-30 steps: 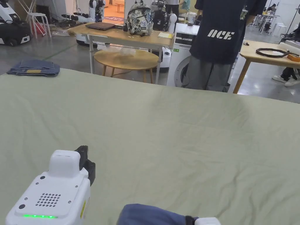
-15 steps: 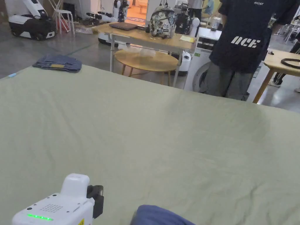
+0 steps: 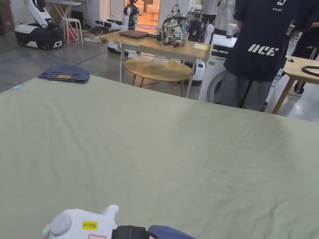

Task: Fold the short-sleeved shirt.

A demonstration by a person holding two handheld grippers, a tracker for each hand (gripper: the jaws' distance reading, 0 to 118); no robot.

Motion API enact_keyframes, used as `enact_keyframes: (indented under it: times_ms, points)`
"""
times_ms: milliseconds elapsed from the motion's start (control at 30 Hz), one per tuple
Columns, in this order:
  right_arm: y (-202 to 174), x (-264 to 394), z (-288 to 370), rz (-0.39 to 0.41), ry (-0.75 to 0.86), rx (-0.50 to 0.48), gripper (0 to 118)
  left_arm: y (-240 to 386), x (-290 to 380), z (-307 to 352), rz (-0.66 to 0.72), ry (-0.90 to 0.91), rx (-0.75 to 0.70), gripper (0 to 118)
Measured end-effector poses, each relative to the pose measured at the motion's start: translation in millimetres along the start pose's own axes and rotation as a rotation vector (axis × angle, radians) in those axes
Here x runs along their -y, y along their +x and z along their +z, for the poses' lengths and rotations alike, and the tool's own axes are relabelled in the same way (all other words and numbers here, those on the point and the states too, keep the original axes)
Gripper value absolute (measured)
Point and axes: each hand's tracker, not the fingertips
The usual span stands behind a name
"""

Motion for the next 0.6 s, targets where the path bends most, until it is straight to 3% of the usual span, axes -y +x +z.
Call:
enact_keyframes:
  times_ms: [133, 267, 333, 367, 467, 600]
  points:
    - [0.8, 0.1, 1.1, 0.003, 0.001, -0.007, 0, -11.3, -3.4, -35.6, 0.074, -0.072, 0.022, 90]
    - [2.1, 0.0, 1.6, 0.000, 0.002, -0.015, 0, -5.1, -0.6, -52.5, 0.052, -0.095, 0.105, 86]
    - [2.3, 0.5, 1.1, -0.005, 0.002, -0.016, 0, 3.7, 7.9, -54.6, -0.008, -0.104, 0.074, 61]
    - [2.2, 1.0, 0.8, -0.006, 0.004, -0.014, 0, 4.7, 11.1, -56.5, -0.036, -0.102, 0.004, 36]
    - [1.7, 1.2, 1.9, -0.011, 0.007, -0.016, 0, -11.7, 10.5, -48.7, 0.030, -0.075, 0.066, 22]
    - [-2.4, 0.7, 3.3, 0.029, 0.020, -0.003, 0, -5.5, 17.6, -44.0, 0.020, -0.046, 0.072, 18]
